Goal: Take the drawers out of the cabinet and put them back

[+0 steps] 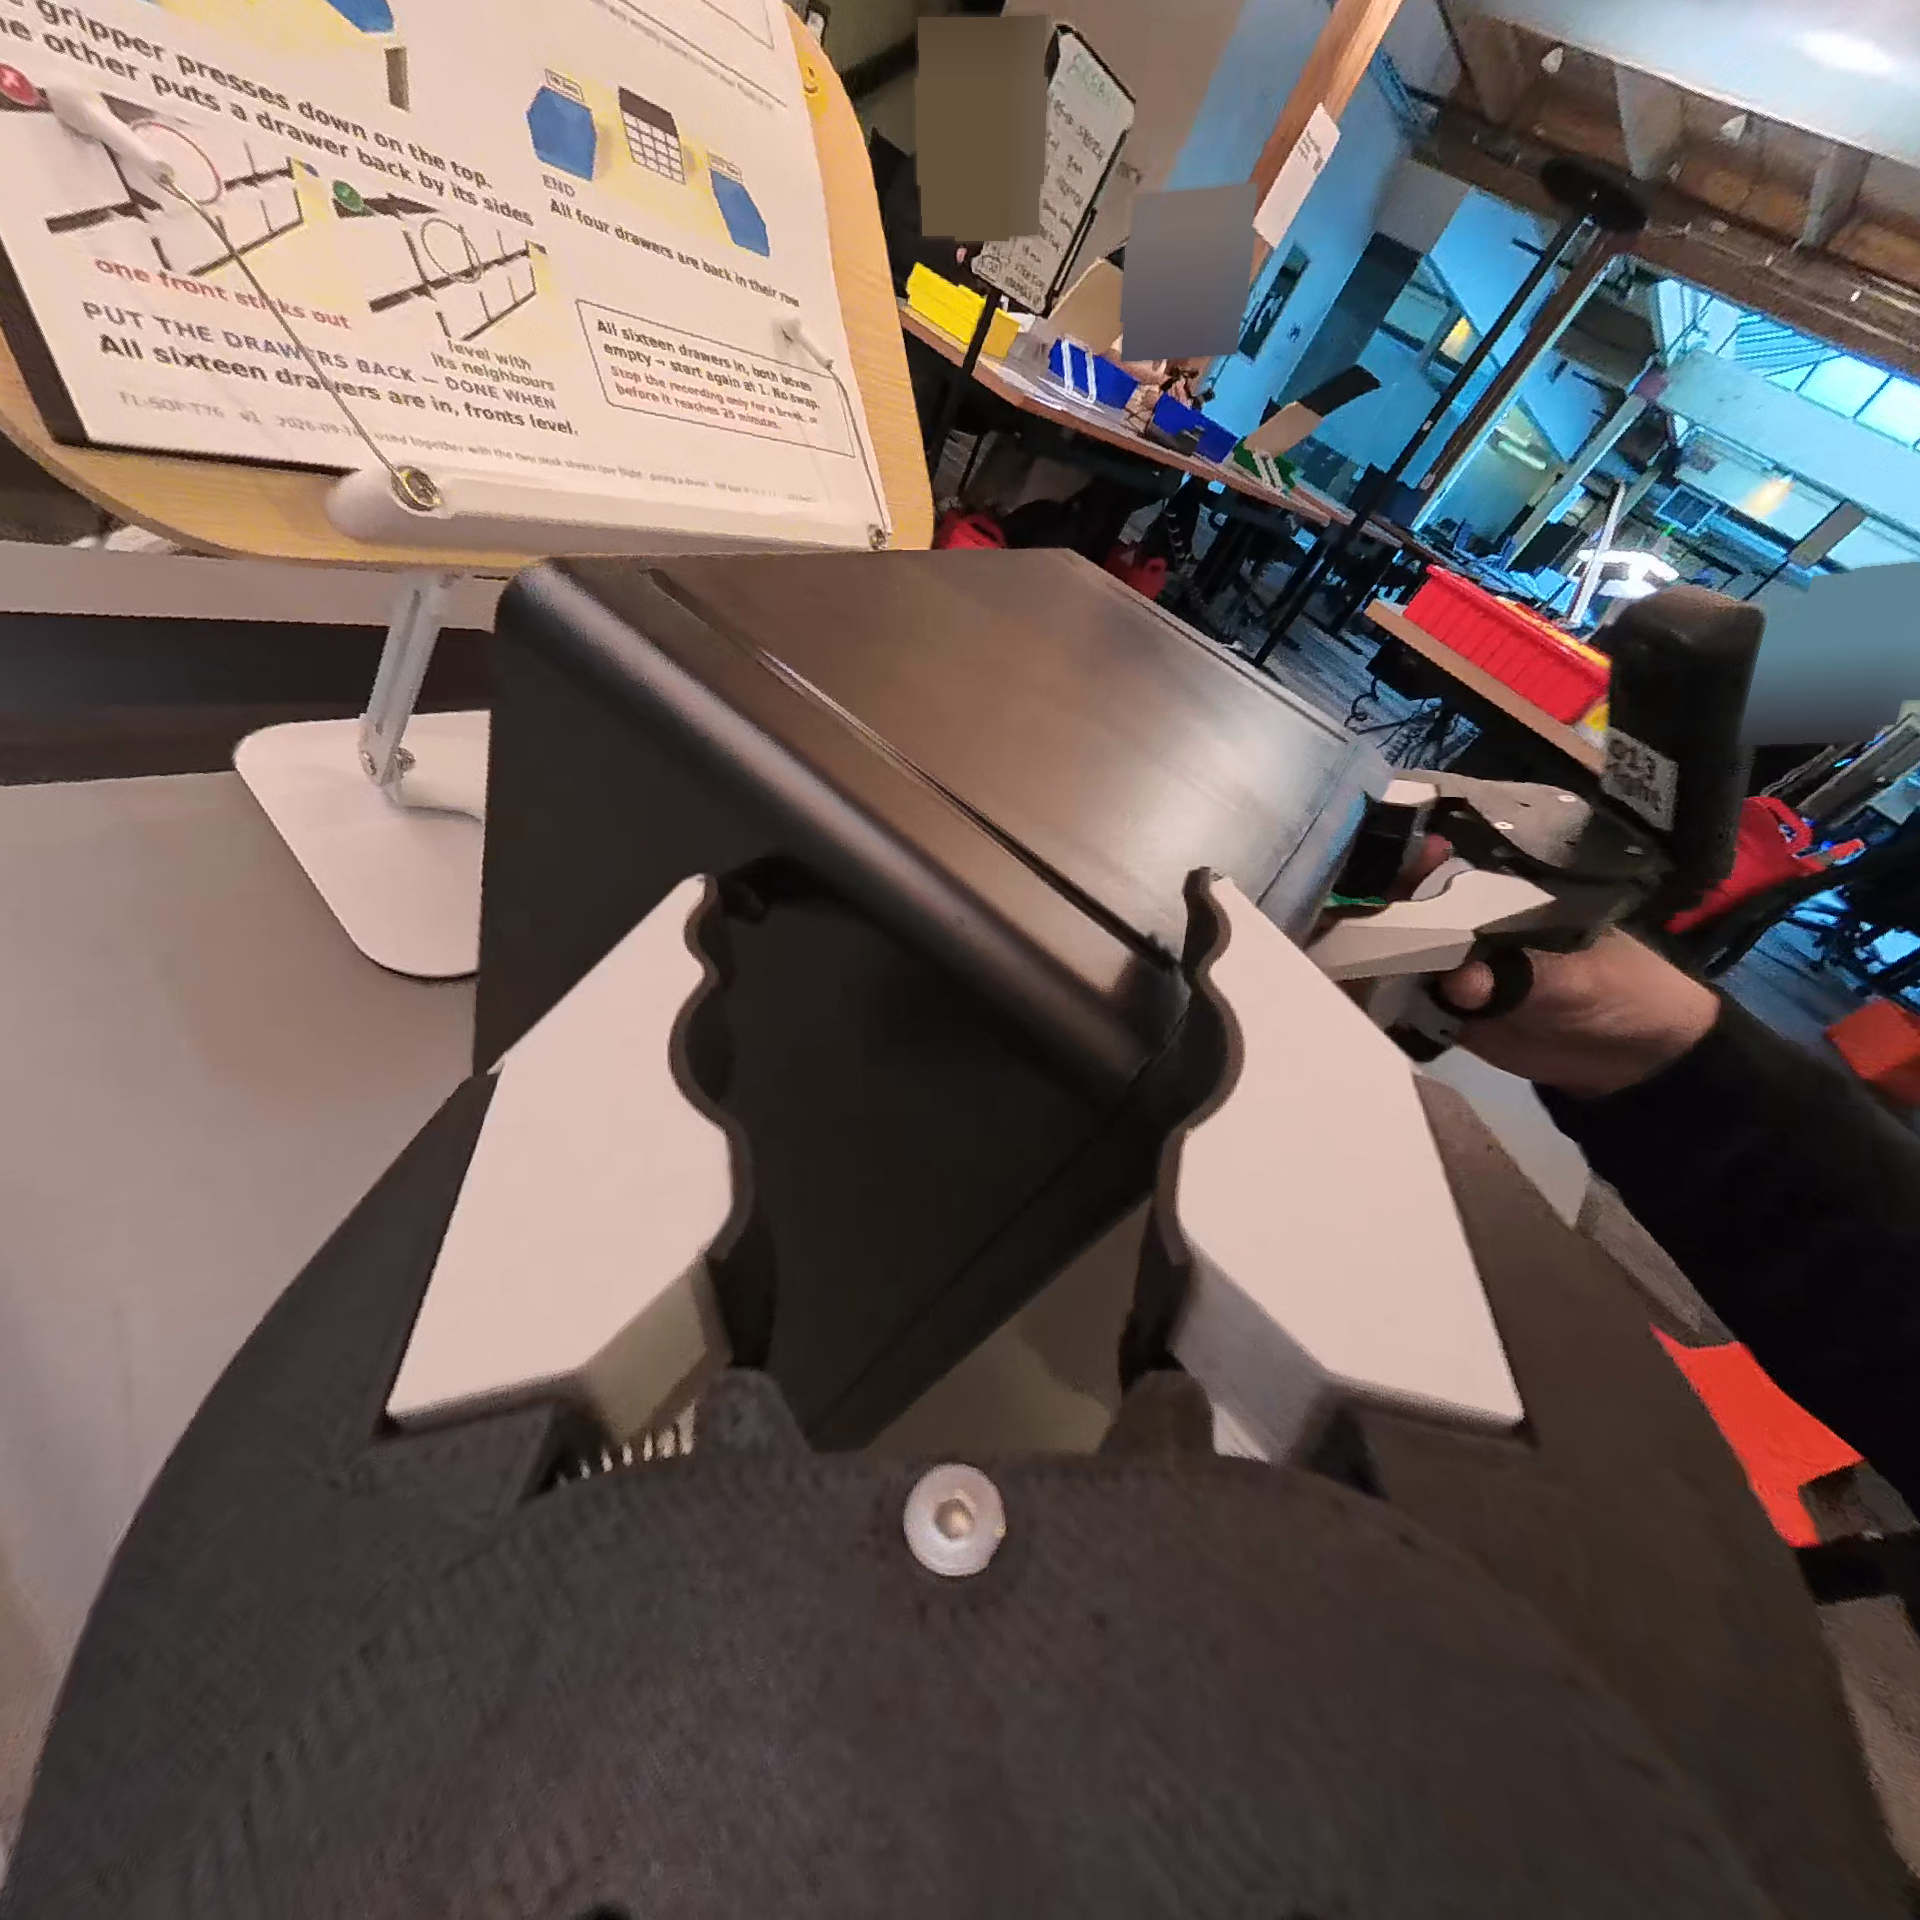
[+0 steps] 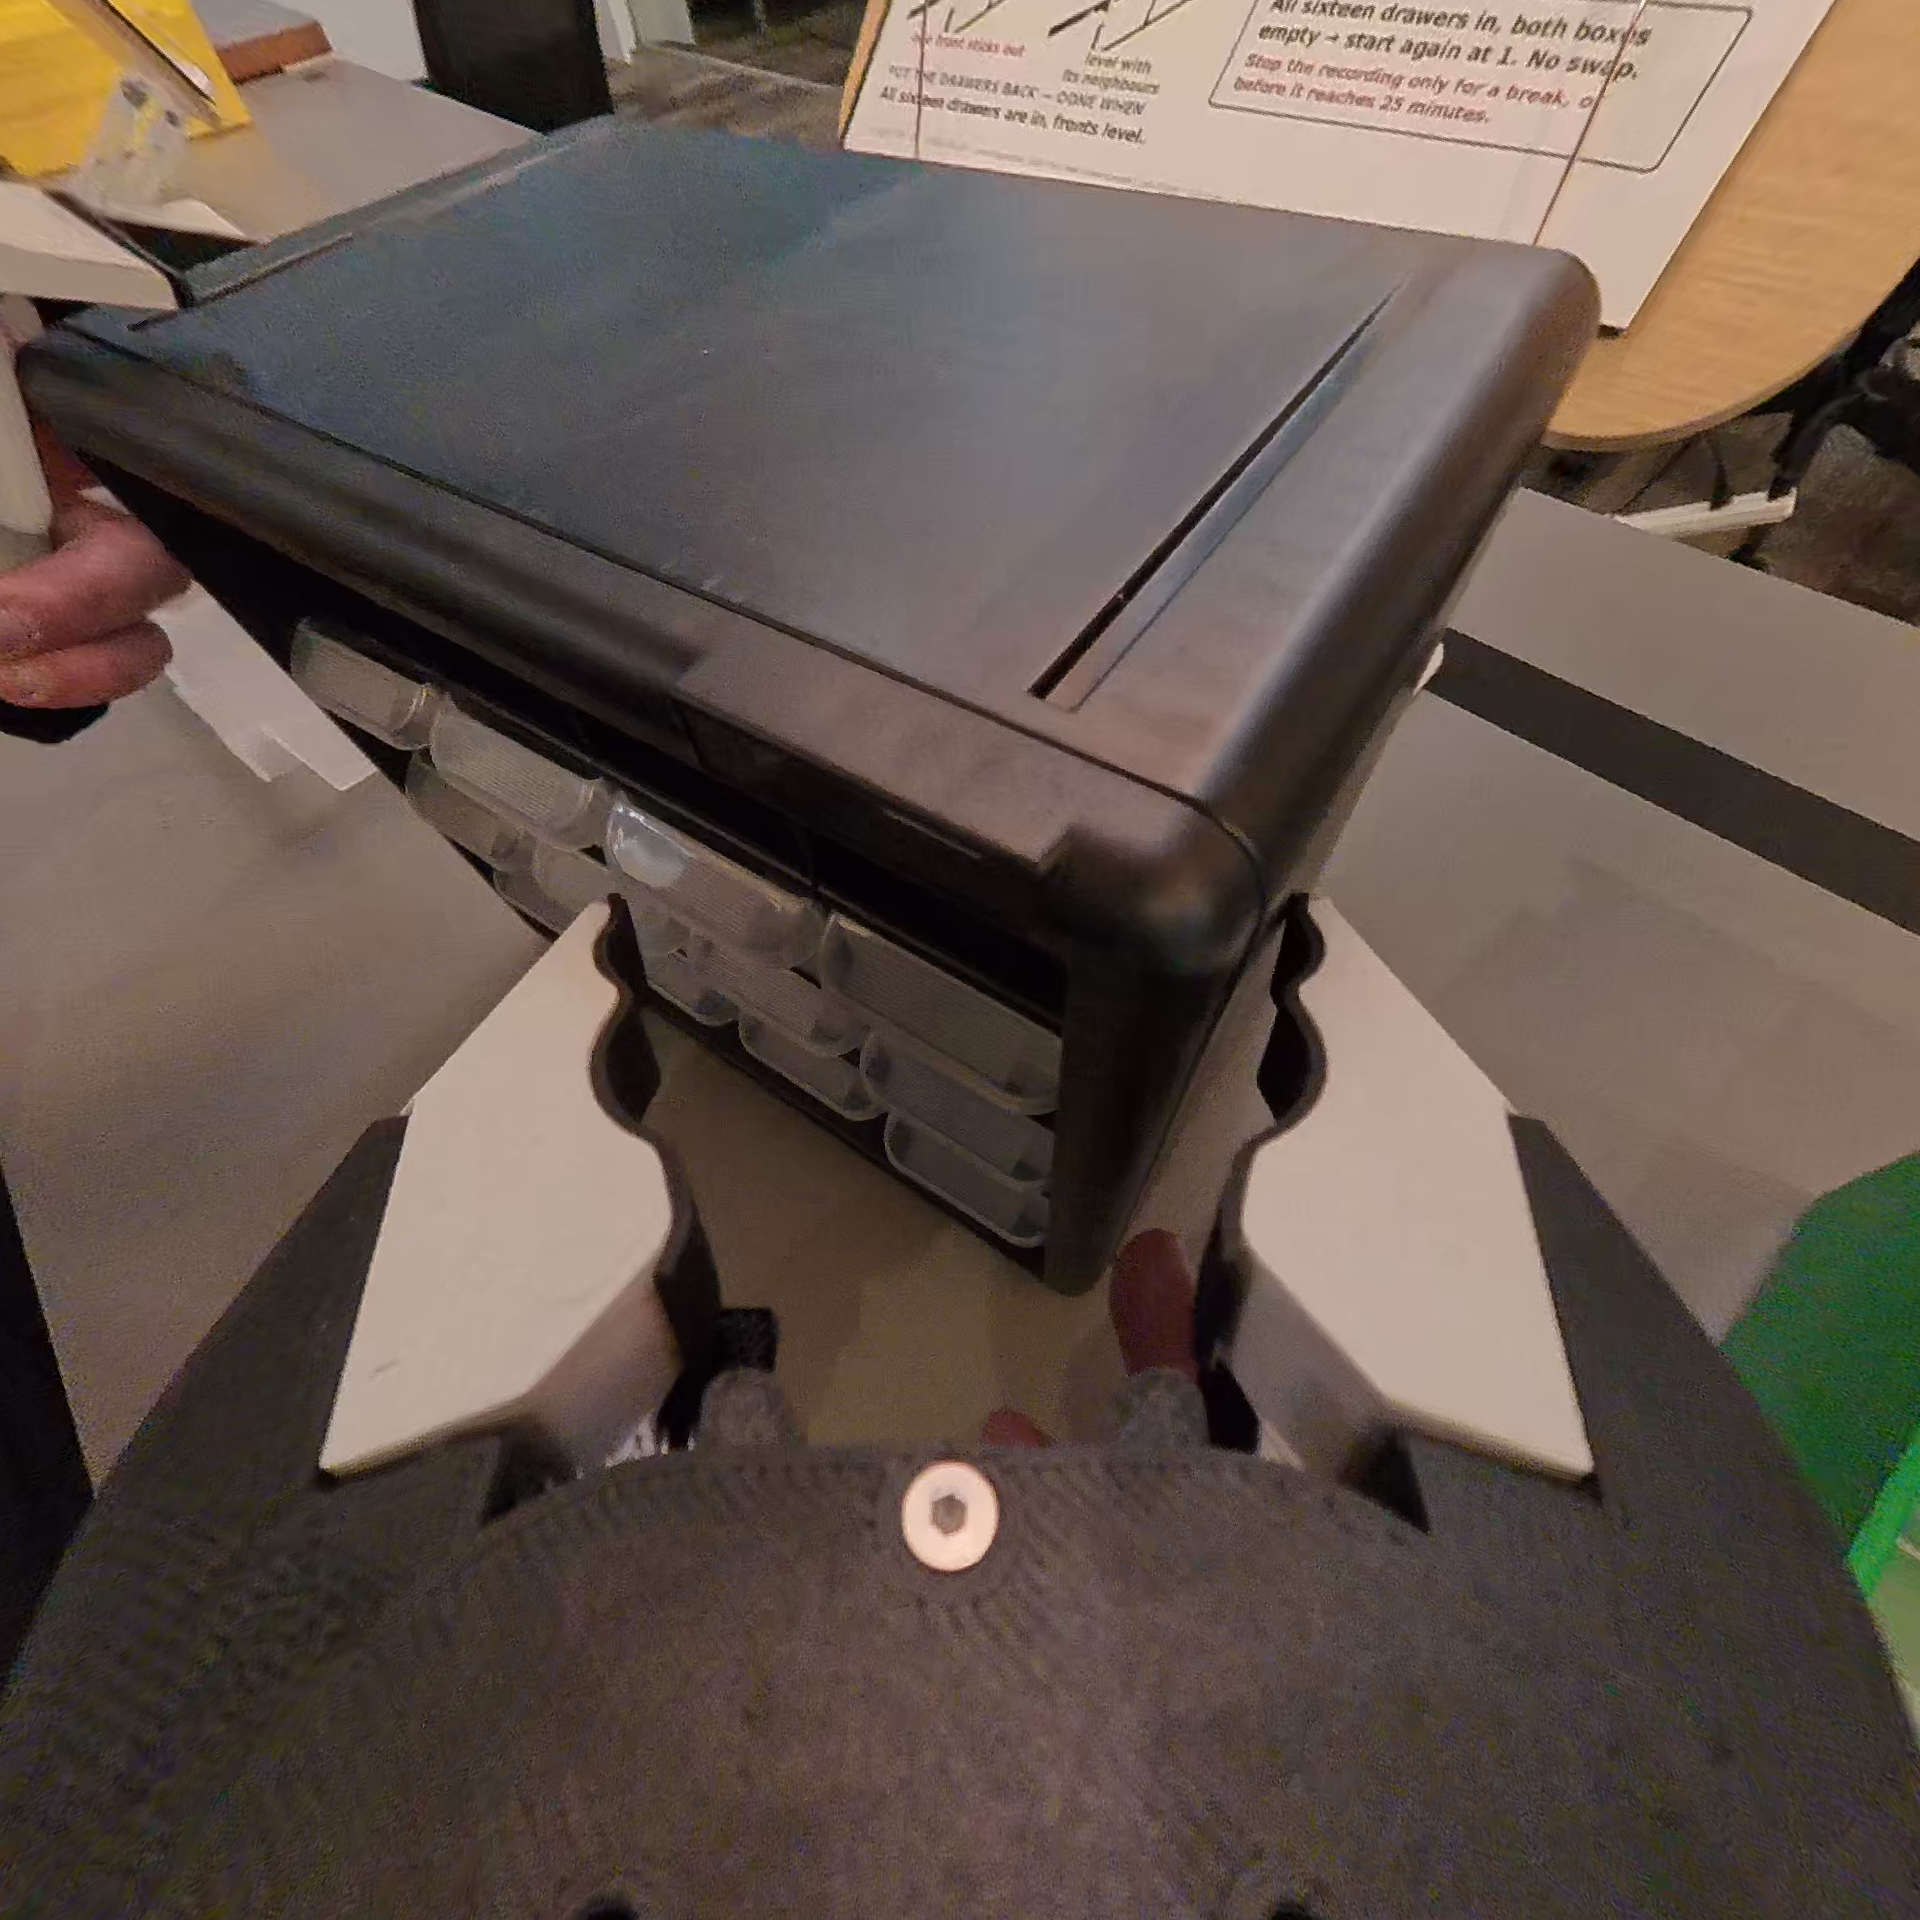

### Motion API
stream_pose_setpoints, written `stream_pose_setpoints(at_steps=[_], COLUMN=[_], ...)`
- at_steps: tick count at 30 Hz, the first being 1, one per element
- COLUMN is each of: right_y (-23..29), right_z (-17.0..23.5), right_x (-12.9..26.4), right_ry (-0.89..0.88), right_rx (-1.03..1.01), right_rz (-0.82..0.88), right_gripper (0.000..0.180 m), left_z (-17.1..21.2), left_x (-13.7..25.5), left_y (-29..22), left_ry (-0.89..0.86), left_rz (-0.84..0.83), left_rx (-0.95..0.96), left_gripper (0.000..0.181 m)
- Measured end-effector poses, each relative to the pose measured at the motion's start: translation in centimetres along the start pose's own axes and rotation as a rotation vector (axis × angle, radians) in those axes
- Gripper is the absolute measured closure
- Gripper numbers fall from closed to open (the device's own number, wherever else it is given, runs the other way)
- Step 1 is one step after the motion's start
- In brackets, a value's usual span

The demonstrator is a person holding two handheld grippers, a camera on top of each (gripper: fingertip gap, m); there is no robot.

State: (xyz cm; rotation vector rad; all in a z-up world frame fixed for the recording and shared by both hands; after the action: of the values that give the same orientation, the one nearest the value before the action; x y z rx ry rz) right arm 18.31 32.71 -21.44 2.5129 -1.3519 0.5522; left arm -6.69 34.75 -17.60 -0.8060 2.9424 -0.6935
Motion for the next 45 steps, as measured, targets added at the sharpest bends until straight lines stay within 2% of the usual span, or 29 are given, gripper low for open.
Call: stream_pose_setpoints(at_steps=[8, 11, 14, 18, 20, 23, 27, 30, 35, 43, 45], right_y=[0.8, -0.3, -3.3, -10.0, -14.1, -19.2, -22.4, -22.9, -23.4, -24.0, -24.2], right_z=[0.1, -0.3, -0.9, 0.2, 2.0, 6.3, 12.8, 15.8, 18.2, 19.4, 19.5], right_x=[0.5, 1.8, 6.1, 13.4, 17.4, 22.5, 25.0, 25.0, 23.8, 21.5, 20.9], right_ry=[0.027, 0.028, 0.007, 0.027, 0.076, 0.212, 0.28, 0.323, 0.337, 0.398, 0.442], right_rx=[-0.022, 0.004, 0.062, 0.038, 0.034, 0.028, -0.17, -0.192, -0.221, -0.268, -0.245], right_rz=[0.039, 0.12, 0.3, 0.548, 0.731, 0.935, 0.899, 0.875, 0.838, 0.709, 0.682], right_gripper=[0.06, 0.06, 0.065, 0.083, 0.096, 0.101, 0.107, 0.112, 0.122, 0.136, 0.147], left_z=[-1.0, -1.3, -3.1, -4.8, -4.6, -2.6, 1.1, 3.2, 5.3, 7.8, 7.5], left_x=[-1.1, 0.1, 4.0, 10.3, 13.6, 18.4, 23.7, 25.6, 26.6, 26.1, 25.9], left_y=[1.6, 2.1, 3.0, 5.6, 8.3, 12.2, 16.5, 18.2, 20.1, 22.0, 22.2], left_ry=[0.037, 0.107, 0.079, 0.1, 0.15, 0.275, 0.394, 0.404, 0.411, 0.468, 0.482], left_rz=[0.018, -0.022, -0.133, -0.316, -0.467, -0.636, -0.759, -0.791, -0.798, -0.731, -0.739], left_rx=[-0.002, -0.101, -0.214, -0.271, -0.31, -0.274, -0.22, -0.172, -0.069, 0.051, 0.024], left_gripper=[0.093, 0.097, 0.103, 0.102, 0.101, 0.094, 0.102, 0.101, 0.104, 0.133, 0.146])
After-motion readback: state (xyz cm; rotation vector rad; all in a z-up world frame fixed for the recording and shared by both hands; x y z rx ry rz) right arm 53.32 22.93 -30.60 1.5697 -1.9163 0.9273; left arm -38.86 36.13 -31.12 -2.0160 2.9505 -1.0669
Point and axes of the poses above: each gripper's, where its closed fingertips meet, x back along the fingers, z out of its underside, y = z × x across the jaws, the point moved 5 cm from there along x, back along the fingers, and after that the axes turned 6 degrees about z, right-handed, at the moved point
